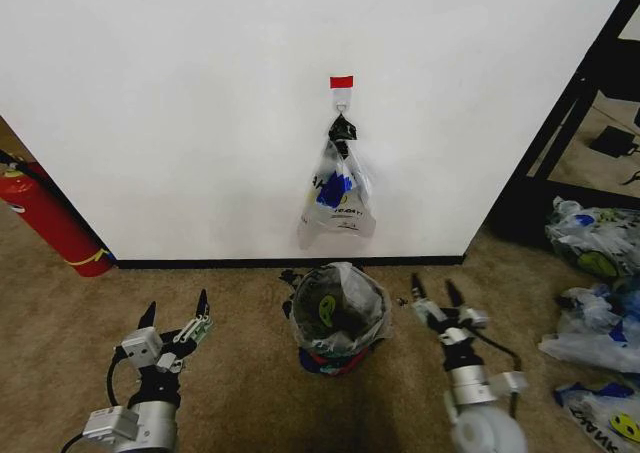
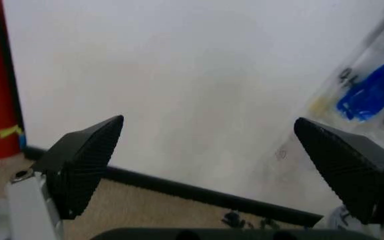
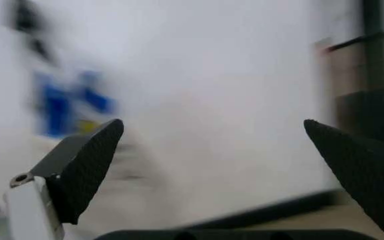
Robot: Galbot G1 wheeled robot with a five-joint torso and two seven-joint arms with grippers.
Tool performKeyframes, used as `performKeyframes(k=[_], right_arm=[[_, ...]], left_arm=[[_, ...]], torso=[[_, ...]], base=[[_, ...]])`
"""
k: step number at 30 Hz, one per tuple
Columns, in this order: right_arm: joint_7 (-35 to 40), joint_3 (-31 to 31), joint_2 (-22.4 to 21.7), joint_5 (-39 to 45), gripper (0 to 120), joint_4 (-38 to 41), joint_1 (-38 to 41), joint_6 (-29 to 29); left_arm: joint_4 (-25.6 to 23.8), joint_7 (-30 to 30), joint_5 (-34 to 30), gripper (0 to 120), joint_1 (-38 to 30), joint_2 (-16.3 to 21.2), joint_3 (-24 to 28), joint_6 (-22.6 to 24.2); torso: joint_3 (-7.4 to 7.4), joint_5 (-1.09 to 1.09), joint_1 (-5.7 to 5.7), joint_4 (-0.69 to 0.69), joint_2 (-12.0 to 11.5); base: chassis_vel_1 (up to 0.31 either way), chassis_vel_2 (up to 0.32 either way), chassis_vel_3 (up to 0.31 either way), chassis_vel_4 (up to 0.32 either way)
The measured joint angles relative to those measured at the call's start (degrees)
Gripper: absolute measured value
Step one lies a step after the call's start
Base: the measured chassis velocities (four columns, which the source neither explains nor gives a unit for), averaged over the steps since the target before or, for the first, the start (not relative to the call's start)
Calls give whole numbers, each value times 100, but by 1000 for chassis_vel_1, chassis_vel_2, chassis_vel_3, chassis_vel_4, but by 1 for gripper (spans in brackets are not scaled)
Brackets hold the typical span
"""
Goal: Pick up the garbage bag from the wall and place it over the trash bin.
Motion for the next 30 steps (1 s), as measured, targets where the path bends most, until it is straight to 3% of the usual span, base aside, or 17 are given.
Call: performKeyframes(k=[2,7,14,21,30], right_arm=[[130,62,-21,-123,100,48,-115,20],[1012,414,-28,-1300,100,490,-1306,776],[1008,177,229,-1440,100,1292,-1930,1036],[724,34,470,-1800,100,1568,-2182,1413],[765,-3,761,-1807,100,1786,-2044,1059]], left_arm=[[21,32,36,100,-1,1,12,-51],[385,425,558,100,-68,15,188,-800],[594,455,1181,100,-22,-90,253,-1218],[479,394,1477,100,233,-178,184,-1469],[392,351,1560,100,134,-207,429,-1273]], torso=[[0,0,0,0,0],[0,-2,-1,-2,0],[0,-2,-1,0,0],[-1,-2,-1,0,0],[0,-2,0,0,0]], base=[[0,0,0,0],[0,0,0,0],[0,0,0,0],[0,0,0,0],[0,0,0,0]])
